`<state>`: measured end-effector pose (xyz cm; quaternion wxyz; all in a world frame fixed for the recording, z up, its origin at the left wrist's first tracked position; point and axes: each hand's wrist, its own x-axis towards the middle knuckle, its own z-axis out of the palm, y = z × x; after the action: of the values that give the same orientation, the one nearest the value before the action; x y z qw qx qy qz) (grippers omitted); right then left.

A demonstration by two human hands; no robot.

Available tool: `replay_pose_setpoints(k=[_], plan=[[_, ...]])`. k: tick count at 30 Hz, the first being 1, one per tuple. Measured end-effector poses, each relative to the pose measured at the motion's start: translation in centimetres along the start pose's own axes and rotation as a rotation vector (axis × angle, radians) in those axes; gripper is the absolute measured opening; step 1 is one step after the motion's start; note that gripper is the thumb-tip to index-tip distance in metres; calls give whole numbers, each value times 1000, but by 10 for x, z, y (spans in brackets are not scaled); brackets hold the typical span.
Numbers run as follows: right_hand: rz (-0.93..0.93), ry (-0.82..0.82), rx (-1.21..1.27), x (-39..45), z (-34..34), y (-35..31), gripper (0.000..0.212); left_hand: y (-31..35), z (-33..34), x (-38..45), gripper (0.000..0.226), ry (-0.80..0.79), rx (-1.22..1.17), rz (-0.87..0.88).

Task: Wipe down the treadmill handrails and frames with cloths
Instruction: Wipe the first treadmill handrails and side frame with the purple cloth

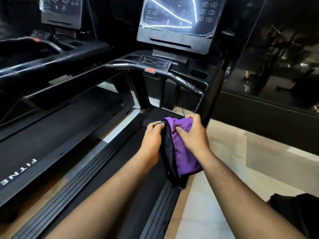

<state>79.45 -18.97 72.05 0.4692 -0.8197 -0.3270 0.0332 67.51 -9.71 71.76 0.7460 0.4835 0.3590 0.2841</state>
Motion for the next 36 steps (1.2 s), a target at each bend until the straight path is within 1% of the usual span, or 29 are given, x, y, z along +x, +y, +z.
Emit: replay_pose_setpoints(k=[2, 3, 4, 6, 7, 9, 12, 15, 17, 18, 21, 23, 27, 30, 33, 36], plan=[[14, 24, 92, 18, 11, -15, 48, 10, -14, 17, 61, -92, -16, 2], [27, 30, 149, 24, 14, -19, 50, 13, -20, 22, 69, -153, -15, 7], [46, 39, 208, 30, 20, -24, 53, 14, -29, 30, 65, -230, -9, 16], [91, 47, 309, 39, 29, -30, 56, 17, -44, 42, 42, -378, -13, 3], [109, 42, 339, 43, 30, -34, 56, 21, -51, 48, 37, -421, -17, -12], [112, 53, 327, 47, 34, -45, 56, 31, -64, 64, 34, -465, -7, -4], [115, 103, 176, 42, 35, -74, 52, 56, -81, 80, 32, -474, 55, 48], [193, 122, 37, 17, 36, -105, 57, 84, -100, 80, 37, -496, 168, 59], [278, 142, 44, -5, 43, -125, 60, 97, -119, 76, 41, -541, 231, 66], [319, 151, 61, -15, 47, -131, 58, 101, -125, 74, 42, -555, 251, 58], [420, 171, 145, -45, 60, -148, 41, 111, -140, 62, 37, -587, 308, 49], [474, 212, 170, -62, 61, -160, 33, 120, -143, 55, 36, -610, 353, 37], [544, 296, 134, -88, 55, -181, 29, 132, -143, 40, 36, -663, 407, -38], [554, 383, 102, -101, 52, -184, 27, 129, -138, 35, 31, -702, 395, -111], [535, 524, 14, -111, 53, -180, 34, 118, -127, 34, 28, -741, 391, -183], [545, 642, -22, -117, 55, -174, 43, 104, -109, 32, 24, -777, 359, -257]])
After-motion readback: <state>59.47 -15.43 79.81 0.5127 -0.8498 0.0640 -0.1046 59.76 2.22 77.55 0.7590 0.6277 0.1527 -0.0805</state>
